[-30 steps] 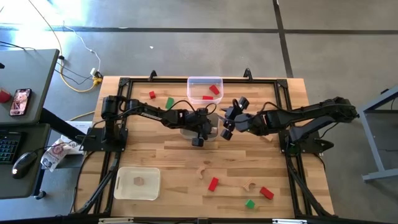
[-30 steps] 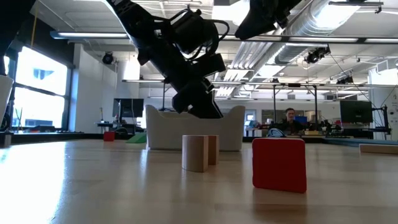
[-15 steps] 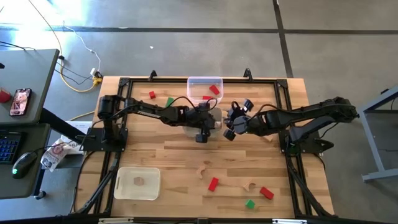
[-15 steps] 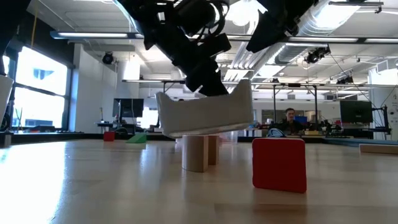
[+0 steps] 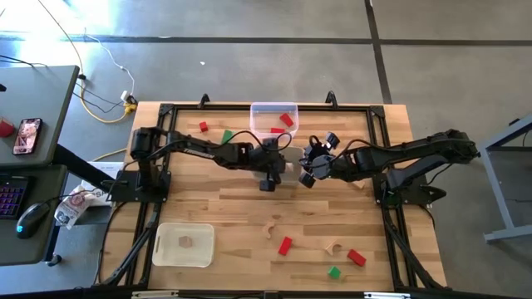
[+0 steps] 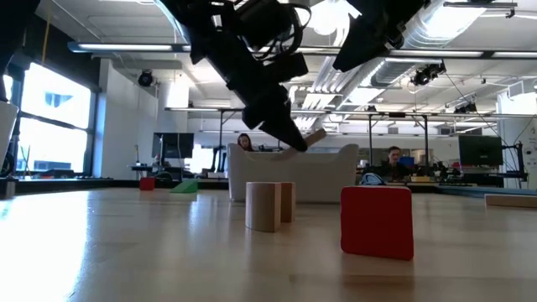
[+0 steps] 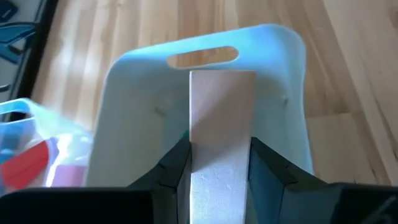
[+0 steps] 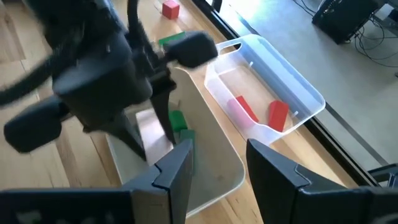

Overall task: Sort & place blocks by color
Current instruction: Put the top brown rectangular block into the bottom white bin

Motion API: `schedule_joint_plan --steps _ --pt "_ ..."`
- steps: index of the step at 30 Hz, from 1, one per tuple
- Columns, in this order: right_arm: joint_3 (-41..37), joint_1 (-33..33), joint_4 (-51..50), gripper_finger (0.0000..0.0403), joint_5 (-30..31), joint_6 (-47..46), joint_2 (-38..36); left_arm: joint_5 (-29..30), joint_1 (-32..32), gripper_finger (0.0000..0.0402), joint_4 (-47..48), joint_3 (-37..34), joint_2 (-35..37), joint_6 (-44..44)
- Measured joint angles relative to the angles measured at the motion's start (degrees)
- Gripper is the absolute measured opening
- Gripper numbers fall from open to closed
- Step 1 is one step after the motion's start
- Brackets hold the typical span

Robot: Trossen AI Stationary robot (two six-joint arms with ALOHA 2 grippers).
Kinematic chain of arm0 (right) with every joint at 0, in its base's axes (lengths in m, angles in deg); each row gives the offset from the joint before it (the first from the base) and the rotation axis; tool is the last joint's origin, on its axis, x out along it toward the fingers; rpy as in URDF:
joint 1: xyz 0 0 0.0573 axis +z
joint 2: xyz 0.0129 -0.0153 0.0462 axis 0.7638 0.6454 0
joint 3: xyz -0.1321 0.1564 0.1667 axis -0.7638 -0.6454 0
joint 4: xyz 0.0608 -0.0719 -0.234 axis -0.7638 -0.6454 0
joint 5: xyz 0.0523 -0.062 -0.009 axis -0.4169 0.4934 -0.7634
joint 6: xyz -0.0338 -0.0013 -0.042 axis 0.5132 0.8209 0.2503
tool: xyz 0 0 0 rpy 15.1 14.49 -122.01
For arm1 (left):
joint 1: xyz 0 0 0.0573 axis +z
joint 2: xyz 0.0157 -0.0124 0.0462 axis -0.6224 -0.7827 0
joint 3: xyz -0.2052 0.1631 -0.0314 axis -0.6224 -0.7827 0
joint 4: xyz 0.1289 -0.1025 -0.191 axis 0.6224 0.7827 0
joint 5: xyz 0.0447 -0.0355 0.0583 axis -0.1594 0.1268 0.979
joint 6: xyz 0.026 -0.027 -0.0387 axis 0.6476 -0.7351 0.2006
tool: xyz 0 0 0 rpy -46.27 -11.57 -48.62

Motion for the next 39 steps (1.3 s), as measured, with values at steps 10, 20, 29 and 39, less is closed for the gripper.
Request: schedule_joint_plan --steps 10,20,29,39 --pt "0.0 0.0 -0.04 0.014 -2.66 -0.02 0.0 6.74 -3.01 0.0094 13.41 0.02 10.83 -0.27" --pt "0.0 0.37 -3.35 0.014 -5.19 -4.63 0.0 6.72 -12.21 0.0094 37.28 -0.04 27.53 -11.25" --pt "0.0 2.36 -3.54 0.014 -5.21 -6.73 0.0 1.32 -24.93 0.0094 52.28 -0.04 37.39 -28.55" --pt "0.0 3.28 -3.38 0.014 -5.19 -9.39 0.0 -0.88 -40.18 0.0094 53.03 -5.86 38.16 -44.32"
